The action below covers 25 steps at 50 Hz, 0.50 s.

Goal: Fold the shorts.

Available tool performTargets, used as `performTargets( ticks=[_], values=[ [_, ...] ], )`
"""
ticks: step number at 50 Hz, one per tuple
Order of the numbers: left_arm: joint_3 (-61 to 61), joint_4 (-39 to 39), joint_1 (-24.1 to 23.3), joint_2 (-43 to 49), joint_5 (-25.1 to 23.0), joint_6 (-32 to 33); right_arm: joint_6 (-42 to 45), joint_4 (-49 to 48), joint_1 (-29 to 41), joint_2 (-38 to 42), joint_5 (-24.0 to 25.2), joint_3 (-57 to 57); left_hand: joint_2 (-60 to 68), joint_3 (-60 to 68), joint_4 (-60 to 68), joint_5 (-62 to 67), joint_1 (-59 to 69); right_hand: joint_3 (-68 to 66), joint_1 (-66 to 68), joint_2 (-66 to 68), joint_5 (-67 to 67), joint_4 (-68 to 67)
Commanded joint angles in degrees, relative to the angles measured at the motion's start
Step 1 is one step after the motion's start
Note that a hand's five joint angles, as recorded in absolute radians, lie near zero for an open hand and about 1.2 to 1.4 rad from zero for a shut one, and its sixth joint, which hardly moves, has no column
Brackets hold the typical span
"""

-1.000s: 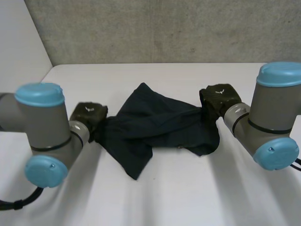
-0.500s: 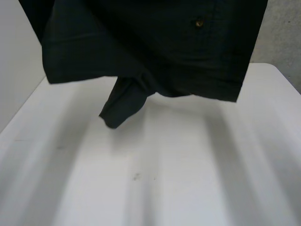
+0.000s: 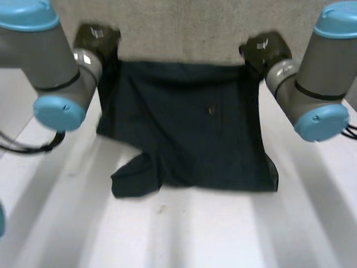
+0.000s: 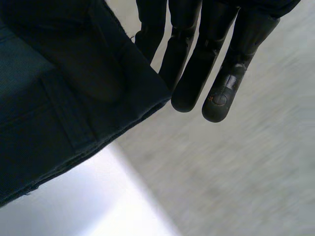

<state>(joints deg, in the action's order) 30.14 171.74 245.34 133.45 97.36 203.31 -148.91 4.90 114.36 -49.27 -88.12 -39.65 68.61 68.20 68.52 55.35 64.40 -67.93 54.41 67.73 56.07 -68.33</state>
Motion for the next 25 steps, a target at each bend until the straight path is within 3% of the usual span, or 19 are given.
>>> performTargets(
  ticks=[1,4,9,15,25],
  values=[
    [-20.1,14.7,-0.3,1.6,3.4,1.5,-1.0,-23.9,0.1,-1.0,-0.7,7.7,11.4,11.8,11.5,14.7,15.6,-12.1,25.6,12.3,13.9,-11.7],
    [-18.1,19.7,-1.3,-2.0,3.7,1.0,-1.6,-30.6,0.4,-4.1,-1.0,7.7,11.4,11.8,11.5,14.7,15.6,-12.1,25.6,12.3,13.9,-11.7],
    [-9.6,21.6,-2.1,-9.2,3.7,0.4,-4.1,-30.7,0.8,-5.7,-1.0,7.4,11.4,11.8,11.5,14.7,15.6,-12.1,25.6,12.3,13.9,-11.7],
    [8.0,22.0,-1.0,-15.9,3.4,-3.2,-4.2,-23.7,1.7,-6.8,-0.1,2.7,11.4,11.8,11.5,14.7,15.6,-12.1,25.6,12.3,13.9,-11.7],
    [37.1,21.4,0.4,-16.2,3.1,-3.2,-3.4,-10.2,1.7,-0.6,4.2,-8.3,11.4,11.8,11.5,14.7,15.6,-12.1,25.6,12.3,13.9,-11.7]
  ],
)
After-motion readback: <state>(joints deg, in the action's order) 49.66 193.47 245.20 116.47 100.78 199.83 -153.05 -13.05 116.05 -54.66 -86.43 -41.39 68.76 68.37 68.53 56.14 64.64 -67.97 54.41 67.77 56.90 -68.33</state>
